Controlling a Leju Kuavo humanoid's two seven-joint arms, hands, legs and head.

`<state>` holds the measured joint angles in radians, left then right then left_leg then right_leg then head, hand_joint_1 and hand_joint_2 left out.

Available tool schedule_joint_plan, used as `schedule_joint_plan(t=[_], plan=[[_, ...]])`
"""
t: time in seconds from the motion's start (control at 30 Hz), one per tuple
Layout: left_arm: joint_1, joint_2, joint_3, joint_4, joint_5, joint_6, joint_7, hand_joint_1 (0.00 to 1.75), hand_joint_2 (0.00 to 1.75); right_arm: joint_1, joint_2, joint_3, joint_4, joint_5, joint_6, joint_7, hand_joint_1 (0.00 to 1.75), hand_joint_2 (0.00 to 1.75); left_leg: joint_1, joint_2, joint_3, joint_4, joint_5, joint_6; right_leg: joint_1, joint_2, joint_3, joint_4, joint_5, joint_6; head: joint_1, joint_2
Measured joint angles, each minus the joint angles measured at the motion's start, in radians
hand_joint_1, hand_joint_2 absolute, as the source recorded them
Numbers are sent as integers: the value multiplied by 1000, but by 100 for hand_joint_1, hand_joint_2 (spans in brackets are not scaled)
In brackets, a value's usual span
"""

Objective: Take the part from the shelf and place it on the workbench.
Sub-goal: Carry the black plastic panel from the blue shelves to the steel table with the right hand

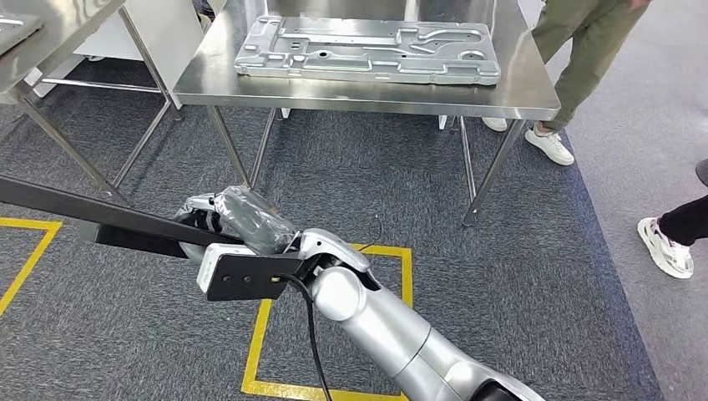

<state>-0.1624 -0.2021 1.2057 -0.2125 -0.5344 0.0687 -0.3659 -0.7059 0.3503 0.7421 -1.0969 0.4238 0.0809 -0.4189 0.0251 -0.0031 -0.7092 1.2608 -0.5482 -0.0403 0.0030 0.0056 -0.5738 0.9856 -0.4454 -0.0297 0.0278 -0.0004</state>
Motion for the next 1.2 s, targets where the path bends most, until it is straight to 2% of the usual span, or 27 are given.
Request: schedule_joint_plan(t=[0.07,0.1,0.13,0.27,0.33,0.4,0.43,0.47,0.5,0.57,0.6,0.63,0.7,0.8,0.83,0.9,0.93,0.97,1.0,1.03,1.07,1.1,1.13,1.2], plan=[[0,0,0,0,1,0,0,0,175,0,0,0,0,0,0,0,143,175,0,1,62,-137,73,5,1,3,6,7,-11,6,0,0],[-1,1,0,0,1,0,0,0,175,0,0,0,0,0,0,0,143,175,-2,1,88,-194,94,10,3,3,6,13,-15,10,-1,0],[-1,1,0,0,1,0,0,0,175,-1,0,0,0,0,0,0,143,175,-4,0,102,-227,103,16,6,4,4,17,-19,14,0,0],[0,0,0,0,1,0,-1,0,175,-2,0,0,-1,1,0,0,143,175,-2,-1,106,-243,101,39,8,3,-2,27,-30,31,2,0],[-1,0,0,0,1,-1,-1,0,175,-4,0,0,-1,1,0,-1,143,175,1,0,110,-249,102,49,5,1,-36,100,-72,42,6,0],[-2,0,0,0,1,-1,-1,0,175,-3,-2,0,-1,1,0,-1,143,175,0,0,111,-248,100,54,0,0,-109,241,-129,49,8,0],[-2,0,0,0,1,-1,-1,0,175,-1,-2,0,-1,1,0,-1,143,175,0,0,111,-248,99,55,-3,0,-142,296,-143,51,8,0],[-1,0,0,0,1,-1,-1,0,175,0,-3,0,-1,1,0,-1,143,175,0,-1,112,-248,97,55,-5,0,-161,320,-138,52,8,0],[-1,0,0,0,1,-1,-1,0,175,0,-3,0,-1,1,0,-1,143,175,0,-2,114,-247,95,54,-6,0,-157,298,-111,50,8,0],[-1,-1,0,0,1,-1,-1,0,175,-1,-3,0,-1,1,0,-1,143,175,0,-4,122,-248,90,51,-6,0,-100,159,-31,41,9,0],[-1,-2,0,0,1,-1,-1,0,175,-2,-3,0,-1,1,0,-1,143,175,-2,-5,125,-248,88,47,-3,-1,-69,90,-3,36,8,0],[-1,-2,0,0,1,-1,-1,0,175,-3,-3,0,-1,1,0,-1,143,175,-2,-5,126,-248,85,42,1,-1,-48,45,11,31,8,0],[-2,-4,0,0,1,-1,-1,0,175,-4,-2,0,-1,1,0,-1,143,175,-2,-4,129,-251,82,30,7,-1,-38,22,10,23,7,0],[-3,-4,0,0,1,-1,-1,0,175,-5,0,-1,-1,1,0,-1,143,175,-1,-2,127,-236,67,13,0,0,-24,3,15,11,6,0],[-3,-4,0,0,1,-1,-1,0,175,-7,0,-1,-1,1,0,-2,143,175,-1,-1,112,-199,46,10,-3,-1,-17,-4,16,7,4,0],[-2,-4,0,0,1,-1,-1,0,175,-7,0,-1,-1,1,0,-2,143,175,1,-1,50,-72,-11,3,-2,-2,-9,-7,13,0,2,0],[-1,-4,0,0,1,-2,-1,0,175,-5,0,-1,0,1,1,-2,143,175,1,-1,15,-9,-31,0,0,-3,-7,-6,11,-1,2,0],[0,-4,0,0,1,-2,-1,0,175,-3,0,-1,0,1,1,-2,143,175,1,-1,-6,26,-33,-2,1,-2,-4,-5,8,-2,2,0],[0,-3,0,0,0,-4,-1,0,175,-2,0,-1,1,1,1,-2,143,175,1,-1,-9,22,-15,-2,1,-1,-1,-3,4,-2,2,0],[0,-3,0,0,-1,-5,-1,0,175,-1,0,-1,1,1,1,-2,143,175,1,-1,8,-25,21,-2,1,1,3,-1,-1,0,2,0],[-1,-3,0,0,-1,-7,-1,0,175,-1,0,-1,2,1,1,-2,143,175,1,0,39,-97,61,1,1,2,6,4,-7,3,1,0],[-1,-2,0,0,-2,-9,-1,0,175,-1,0,-1,2,1,1,-2,143,175,-1,0,70,-165,89,4,4,3,8,9,-13,7,1,0],[-3,-2,-1,0,-2,-10,-1,0,175,-1,0,-1,2,1,1,-2,143,175,-2,0,92,-213,104,10,6,4,7,13,-18,11,1,0],[-4,-2,-1,0,-2,-12,-1,0,175,0,-1,-1,2,2,1,-2,143,175,-6,-2,104,-239,102,23,9,5,4,17,-22,20,0,0]])
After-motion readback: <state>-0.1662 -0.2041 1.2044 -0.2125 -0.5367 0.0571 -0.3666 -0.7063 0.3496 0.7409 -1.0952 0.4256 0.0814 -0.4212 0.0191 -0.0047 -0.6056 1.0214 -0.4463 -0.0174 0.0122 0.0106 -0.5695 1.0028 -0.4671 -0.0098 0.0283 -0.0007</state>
